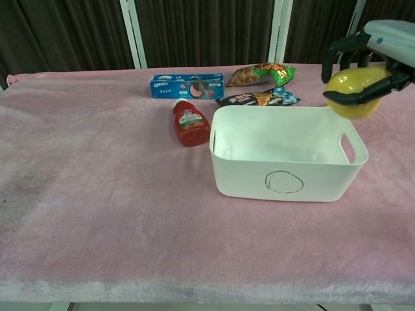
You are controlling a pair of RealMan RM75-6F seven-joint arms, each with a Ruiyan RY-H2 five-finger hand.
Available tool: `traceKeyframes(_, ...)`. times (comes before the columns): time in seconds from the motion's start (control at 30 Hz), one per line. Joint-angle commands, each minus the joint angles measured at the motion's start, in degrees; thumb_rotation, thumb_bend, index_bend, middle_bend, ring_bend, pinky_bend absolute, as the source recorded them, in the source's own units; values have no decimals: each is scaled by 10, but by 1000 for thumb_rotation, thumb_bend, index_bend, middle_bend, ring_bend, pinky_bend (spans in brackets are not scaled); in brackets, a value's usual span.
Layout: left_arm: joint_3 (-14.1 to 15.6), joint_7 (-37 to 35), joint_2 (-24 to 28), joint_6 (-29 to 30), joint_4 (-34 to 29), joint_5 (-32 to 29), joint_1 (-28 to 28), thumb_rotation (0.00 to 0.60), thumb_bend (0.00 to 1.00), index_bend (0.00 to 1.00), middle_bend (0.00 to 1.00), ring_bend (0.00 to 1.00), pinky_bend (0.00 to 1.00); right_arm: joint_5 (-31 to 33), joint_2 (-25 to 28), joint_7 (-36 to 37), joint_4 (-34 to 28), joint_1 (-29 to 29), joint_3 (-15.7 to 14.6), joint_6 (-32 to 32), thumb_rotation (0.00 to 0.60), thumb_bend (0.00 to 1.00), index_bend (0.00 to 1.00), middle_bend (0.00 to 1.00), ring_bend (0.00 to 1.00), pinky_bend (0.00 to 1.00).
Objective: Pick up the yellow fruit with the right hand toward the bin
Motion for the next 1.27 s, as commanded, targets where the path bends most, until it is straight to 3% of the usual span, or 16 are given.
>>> traceKeyframes(0.03, 0, -1, 0, 0, 0, 0, 0, 600, 203, 195, 237, 145, 241, -6, 11, -6, -20, 7, -17, -27, 600, 444, 382, 312, 243, 459)
traceKeyframes(0.17, -1, -1, 0, 1, 0, -1, 1, 600, 203, 195, 237, 145, 241, -10, 21, 0, -26, 5, -29, -39, 600, 295, 158, 126, 35, 231)
traceKeyframes(0.3, -1, 0, 0, -1, 0, -2, 0, 600, 203, 195, 237, 144, 242, -32, 33, 28, -29, -7, -44, -16, 600, 272, 68, 66, 0, 193)
traceKeyframes(0.47, -2, -1, 0, -3, 0, -5, 0, 600, 204, 194, 237, 144, 242, -52, 61, 2, -54, -53, -60, 56, 600, 271, 80, 61, 0, 191)
traceKeyframes(0.67, -2, -2, 0, 2, 0, -2, 1, 600, 204, 195, 237, 145, 242, -4, 123, -95, -138, -152, -91, 122, 600, 271, 105, 59, 0, 190)
traceKeyframes(0.8, -3, 0, 0, 4, -1, -2, 2, 600, 204, 195, 236, 145, 242, 24, 142, -116, -140, -200, -103, 145, 600, 271, 76, 59, 0, 189)
traceKeyframes(0.97, -3, 5, 0, 3, -2, -2, 1, 600, 204, 195, 237, 145, 244, 54, 145, -119, -132, -222, -99, 138, 600, 252, 0, 31, 0, 189)
traceKeyframes(1.27, -3, 6, 1, 4, -4, -3, 3, 600, 203, 195, 237, 144, 249, 27, 146, -109, -126, -232, -96, 138, 600, 252, 0, 5, 0, 189)
